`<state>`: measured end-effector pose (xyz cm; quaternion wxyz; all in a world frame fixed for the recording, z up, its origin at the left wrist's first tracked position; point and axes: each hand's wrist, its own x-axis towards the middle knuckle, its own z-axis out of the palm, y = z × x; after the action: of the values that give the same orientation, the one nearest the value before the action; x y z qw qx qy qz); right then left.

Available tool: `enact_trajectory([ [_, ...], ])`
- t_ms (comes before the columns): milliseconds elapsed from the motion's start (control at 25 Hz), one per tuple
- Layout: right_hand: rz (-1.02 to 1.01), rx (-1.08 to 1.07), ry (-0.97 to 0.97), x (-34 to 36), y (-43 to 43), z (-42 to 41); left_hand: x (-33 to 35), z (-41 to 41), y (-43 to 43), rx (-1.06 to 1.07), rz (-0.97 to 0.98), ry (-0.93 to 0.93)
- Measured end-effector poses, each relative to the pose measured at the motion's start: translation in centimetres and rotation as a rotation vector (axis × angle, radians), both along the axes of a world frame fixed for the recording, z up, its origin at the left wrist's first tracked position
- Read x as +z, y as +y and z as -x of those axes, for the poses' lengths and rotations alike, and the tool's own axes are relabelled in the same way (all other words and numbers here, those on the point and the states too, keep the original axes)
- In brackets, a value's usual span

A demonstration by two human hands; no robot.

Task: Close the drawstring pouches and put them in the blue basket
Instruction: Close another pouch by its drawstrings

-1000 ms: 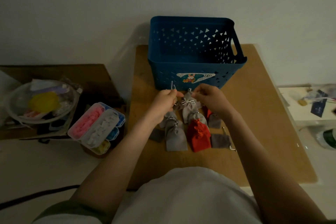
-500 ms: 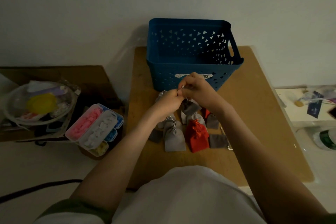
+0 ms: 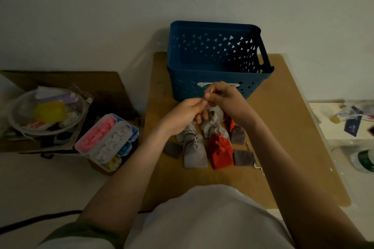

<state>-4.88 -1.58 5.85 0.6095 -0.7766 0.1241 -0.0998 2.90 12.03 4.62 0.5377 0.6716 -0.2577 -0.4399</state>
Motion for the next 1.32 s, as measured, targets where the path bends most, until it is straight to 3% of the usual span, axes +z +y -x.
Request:
enact_trajectory([
  [200, 0.033, -0.049, -0.011, 0.6, -0.3, 0.8, 0.0, -0.1, -0.5, 0.244, -0.007, 0.149],
  [320, 0.09, 0.071, -0.021, 0.9, 0.1, 0.9, 0.6, 0.3, -0.7, 0.177, -0.084, 0.178],
  [480, 0.088, 0.091, -0.022, 0.6, 0.3, 0.6, 0.9, 0.8, -0.3, 0.074, -0.021, 0.255],
  [640, -0.041, 0.108, -0.01, 0.4, 0.8, 0.7, 1.3, 1.2, -0.1, -0.036, -0.003, 0.166],
  [800, -0.093, 0.056, -0.007, 0.1, 0.3, 1.1, 1.5, 1.5, -0.1, -0.014, -0.012, 0.136],
  [1000, -0.048, 0.057, 0.056, 0.0, 0.0, 2.1, 1.5, 1.0, -0.5, 0.157, -0.029, 0.235],
  [1320, 0.076, -0.079, 0.089, 0.2, 0.6, 2.1, 1.1, 0.9, -1.0, 0.213, -0.165, 0.182],
])
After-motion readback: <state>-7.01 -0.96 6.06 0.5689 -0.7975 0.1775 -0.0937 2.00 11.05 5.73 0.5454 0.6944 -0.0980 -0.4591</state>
